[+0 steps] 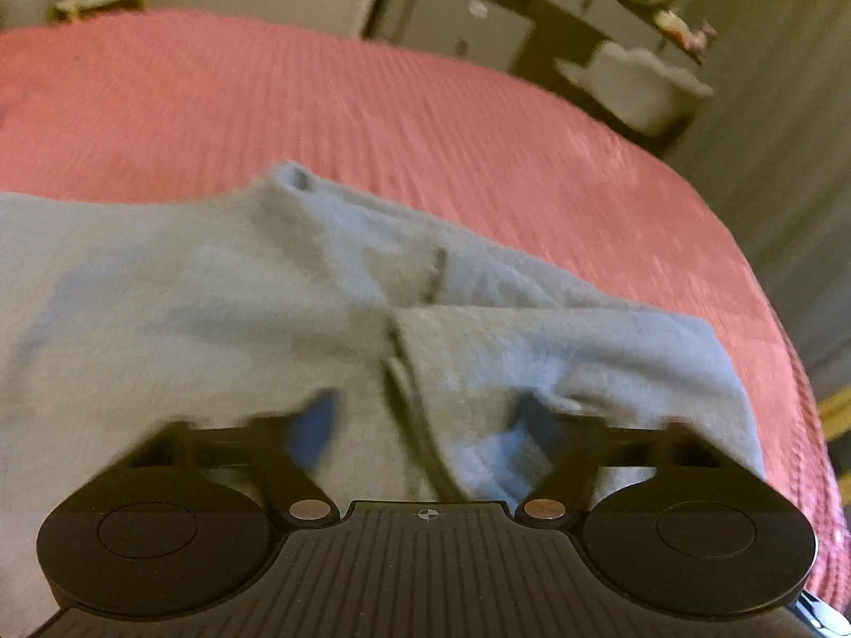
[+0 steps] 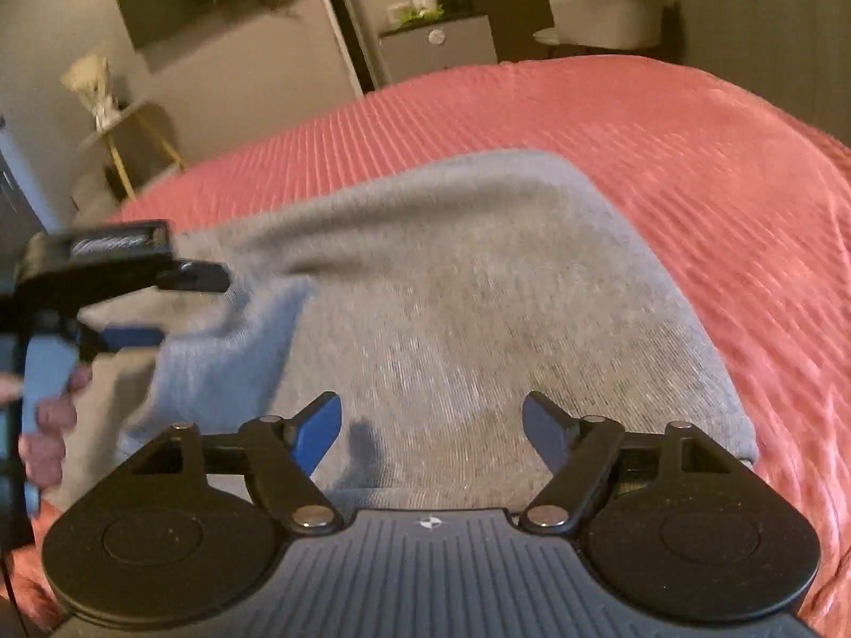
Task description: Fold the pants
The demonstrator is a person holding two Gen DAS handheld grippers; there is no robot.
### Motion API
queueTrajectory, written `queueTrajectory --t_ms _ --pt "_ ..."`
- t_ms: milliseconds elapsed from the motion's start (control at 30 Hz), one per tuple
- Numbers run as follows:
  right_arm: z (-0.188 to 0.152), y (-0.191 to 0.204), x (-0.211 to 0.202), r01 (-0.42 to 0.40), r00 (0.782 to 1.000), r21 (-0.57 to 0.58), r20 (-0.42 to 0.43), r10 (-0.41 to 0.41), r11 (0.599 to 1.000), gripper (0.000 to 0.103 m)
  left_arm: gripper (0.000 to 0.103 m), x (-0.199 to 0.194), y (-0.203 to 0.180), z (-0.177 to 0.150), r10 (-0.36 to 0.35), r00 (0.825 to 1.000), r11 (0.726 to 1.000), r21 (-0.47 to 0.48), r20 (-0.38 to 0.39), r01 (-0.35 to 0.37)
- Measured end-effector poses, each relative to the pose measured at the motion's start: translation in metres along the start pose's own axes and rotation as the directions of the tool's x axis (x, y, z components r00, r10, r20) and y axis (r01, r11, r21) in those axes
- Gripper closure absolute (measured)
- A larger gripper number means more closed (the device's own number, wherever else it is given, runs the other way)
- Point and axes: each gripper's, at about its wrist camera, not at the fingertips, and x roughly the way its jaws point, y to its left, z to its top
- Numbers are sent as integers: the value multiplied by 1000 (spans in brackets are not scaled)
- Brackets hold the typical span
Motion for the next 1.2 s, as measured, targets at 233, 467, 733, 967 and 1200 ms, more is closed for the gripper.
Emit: queueTrajectory --t_ms 233,467,733,967,1200 --pt "2 11 9 22 1000 -71 4 -22 997 17 79 -15 -8 3 -7 976 984 176 219 -33" --pt "-2 18 28 57 998 -123 8 -56 991 17 63 -16 10 6 172 940 959 167 295 -228" --pt "-2 19 27 65 998 -122 28 -62 990 16 19 -48 4 -24 -93 976 986 156 199 62" --pt "-2 20 28 66 998 -125 29 -62 990 16 18 -25 -17 -58 245 962 895 353 120 -272" --pt "-1 20 27 67 998 -128 24 -65 989 16 19 -79 -10 -69 139 965 952 239 223 -192"
